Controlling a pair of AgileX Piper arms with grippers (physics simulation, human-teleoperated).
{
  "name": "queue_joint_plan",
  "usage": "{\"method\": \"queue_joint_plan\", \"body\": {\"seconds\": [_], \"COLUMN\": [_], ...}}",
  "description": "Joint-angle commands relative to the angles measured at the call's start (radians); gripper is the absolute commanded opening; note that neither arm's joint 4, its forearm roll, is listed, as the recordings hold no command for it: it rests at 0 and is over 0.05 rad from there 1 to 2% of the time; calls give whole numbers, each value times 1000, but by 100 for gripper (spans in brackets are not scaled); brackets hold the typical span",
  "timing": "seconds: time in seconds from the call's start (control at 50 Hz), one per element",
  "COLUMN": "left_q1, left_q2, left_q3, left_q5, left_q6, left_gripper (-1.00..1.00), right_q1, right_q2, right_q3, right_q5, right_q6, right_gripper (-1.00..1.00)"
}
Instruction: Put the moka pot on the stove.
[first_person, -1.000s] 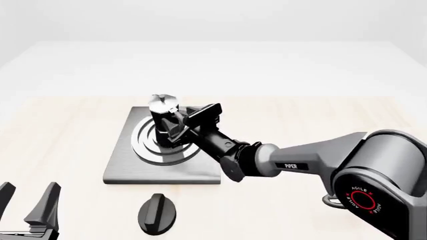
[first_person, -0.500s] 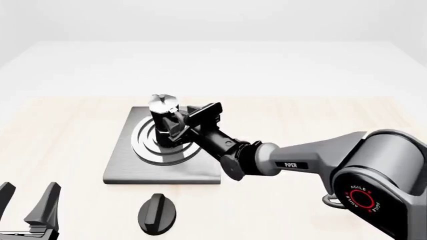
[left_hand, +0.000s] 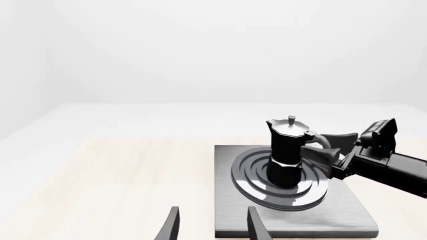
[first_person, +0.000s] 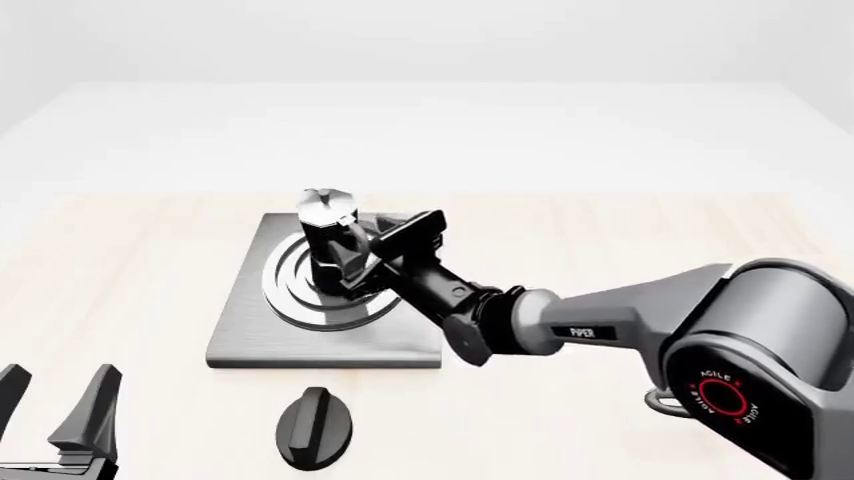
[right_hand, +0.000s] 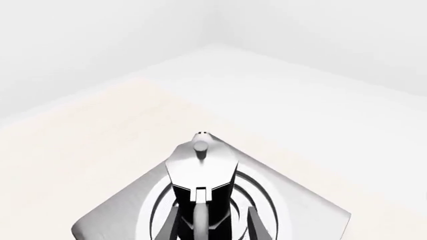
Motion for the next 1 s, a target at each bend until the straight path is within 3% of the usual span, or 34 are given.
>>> {"method": "queue_joint_plan", "body": {"seconds": [0.02, 1.0], "left_q1": [0, 0], "left_q2": [0, 0], "left_q3": [0, 0], "left_q5": [0, 0], "left_q6": [0, 0], "left_gripper": [100, 100], "right_q1": [10, -14], "right_q2": [-46, -233], "right_q3": [135, 357], "right_q5": [-76, -119], "right_q6": [-9, -29], "right_gripper": [100, 100]}}
